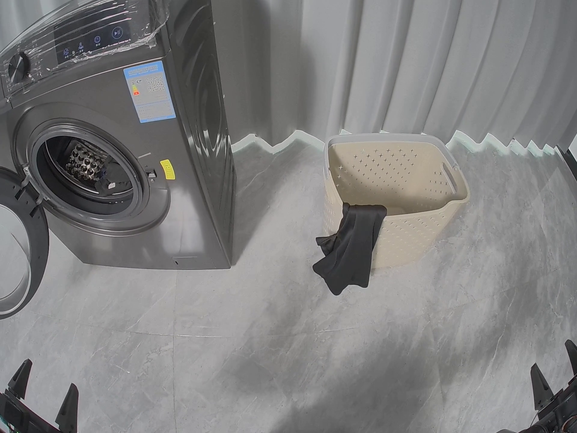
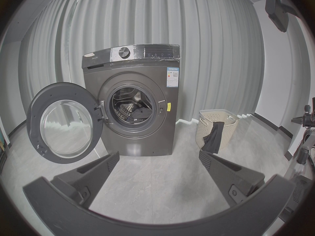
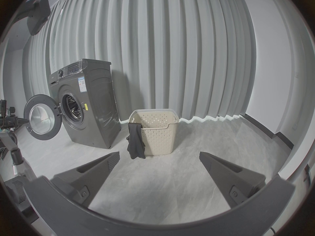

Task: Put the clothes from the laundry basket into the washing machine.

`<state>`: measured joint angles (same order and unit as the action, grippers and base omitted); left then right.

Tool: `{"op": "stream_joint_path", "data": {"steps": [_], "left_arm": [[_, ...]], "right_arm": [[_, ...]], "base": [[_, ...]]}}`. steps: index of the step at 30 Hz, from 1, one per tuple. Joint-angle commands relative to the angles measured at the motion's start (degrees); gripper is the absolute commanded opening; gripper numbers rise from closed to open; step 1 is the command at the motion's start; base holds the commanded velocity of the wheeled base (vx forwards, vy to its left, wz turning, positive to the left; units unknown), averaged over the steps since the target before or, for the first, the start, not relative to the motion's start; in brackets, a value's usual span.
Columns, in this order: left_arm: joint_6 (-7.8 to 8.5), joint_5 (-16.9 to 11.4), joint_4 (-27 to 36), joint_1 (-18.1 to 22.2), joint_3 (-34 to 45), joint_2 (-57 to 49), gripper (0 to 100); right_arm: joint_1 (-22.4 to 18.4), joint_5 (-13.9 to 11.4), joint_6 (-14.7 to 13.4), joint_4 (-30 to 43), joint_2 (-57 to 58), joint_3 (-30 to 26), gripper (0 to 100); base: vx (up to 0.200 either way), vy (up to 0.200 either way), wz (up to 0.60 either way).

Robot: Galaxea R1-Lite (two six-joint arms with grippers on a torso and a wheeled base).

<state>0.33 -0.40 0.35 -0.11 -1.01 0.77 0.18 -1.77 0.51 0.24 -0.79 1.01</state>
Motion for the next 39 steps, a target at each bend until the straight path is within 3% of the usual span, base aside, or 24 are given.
{"op": "stream_joint_path", "data": {"steps": [1, 23, 29, 39], "left_arm": [[-0.07, 0.1, 0.0, 0.0, 0.9, -0.8, 100], [-0.07, 0.4, -0.1, 0.0, 0.9, -0.8, 100], [-0.15, 0.4, 0.0, 0.0, 0.9, -0.8, 100], [-0.15, 0.4, -0.1, 0.0, 0.9, -0.8, 100]], "right_arm": [[0.0, -0.1, 0.0, 0.0, 0.8, -0.8, 100], [0.0, -0.1, 0.0, 0.0, 0.8, -0.8, 100], [0.0, -0.1, 0.0, 0.0, 0.8, -0.8, 100], [-0.1, -0.3, 0.3, 0.0, 0.8, -0.8, 100]], "base": [[0.000, 0.000, 0.00], [0.000, -0.191, 0.00], [0.000, 0.000, 0.00], [0.200, 0.000, 0.00]]}}
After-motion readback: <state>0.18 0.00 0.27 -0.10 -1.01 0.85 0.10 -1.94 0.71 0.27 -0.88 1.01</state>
